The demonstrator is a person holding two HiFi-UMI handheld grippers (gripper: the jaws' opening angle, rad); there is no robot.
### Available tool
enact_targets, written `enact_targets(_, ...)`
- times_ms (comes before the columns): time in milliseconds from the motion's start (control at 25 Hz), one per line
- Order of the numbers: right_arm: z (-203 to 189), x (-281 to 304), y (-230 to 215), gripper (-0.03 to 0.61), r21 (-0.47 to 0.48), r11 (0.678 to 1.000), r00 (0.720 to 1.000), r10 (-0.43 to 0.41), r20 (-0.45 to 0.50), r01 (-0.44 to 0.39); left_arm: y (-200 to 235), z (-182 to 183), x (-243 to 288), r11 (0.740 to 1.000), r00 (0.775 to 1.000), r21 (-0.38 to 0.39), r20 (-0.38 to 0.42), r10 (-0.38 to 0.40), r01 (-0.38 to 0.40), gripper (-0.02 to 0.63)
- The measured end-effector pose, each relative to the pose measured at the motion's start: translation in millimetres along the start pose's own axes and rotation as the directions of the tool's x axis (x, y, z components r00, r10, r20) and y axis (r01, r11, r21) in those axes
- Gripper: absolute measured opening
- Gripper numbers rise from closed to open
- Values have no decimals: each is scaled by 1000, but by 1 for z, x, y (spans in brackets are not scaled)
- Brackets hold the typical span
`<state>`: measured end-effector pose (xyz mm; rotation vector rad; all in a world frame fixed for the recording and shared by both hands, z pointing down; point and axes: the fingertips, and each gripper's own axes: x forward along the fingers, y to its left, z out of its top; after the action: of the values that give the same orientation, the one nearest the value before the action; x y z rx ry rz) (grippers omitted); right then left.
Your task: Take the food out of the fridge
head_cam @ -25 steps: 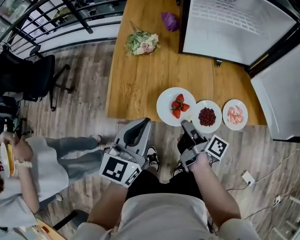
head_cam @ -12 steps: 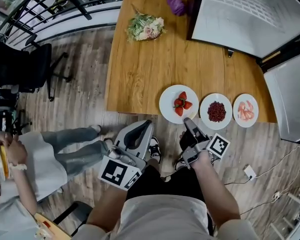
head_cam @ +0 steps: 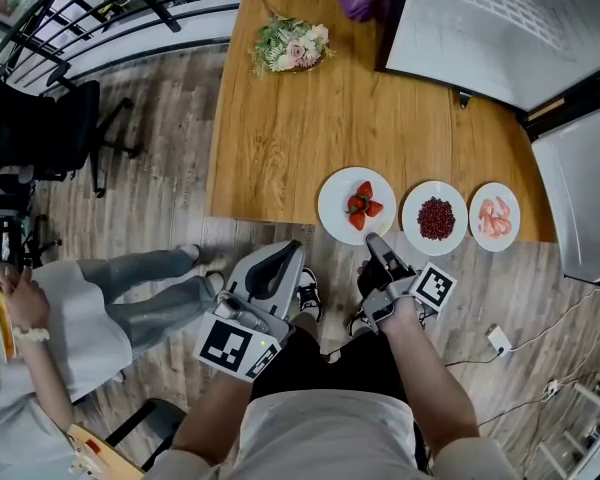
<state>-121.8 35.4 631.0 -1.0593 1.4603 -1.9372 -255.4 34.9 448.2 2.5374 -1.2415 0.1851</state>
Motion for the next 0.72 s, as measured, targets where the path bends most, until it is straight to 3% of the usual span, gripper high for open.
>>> enact_targets(240, 0, 1, -9, 26, 21, 999, 1000, -31, -4, 31, 0, -2, -1, 1000, 1000, -3, -5, -2, 2, 8)
enact_targets(720, -8, -9, -6, 57, -9, 1000, 999, -8, -43, 7, -4, 0, 4, 1000, 1000, 2, -9, -25, 25, 8)
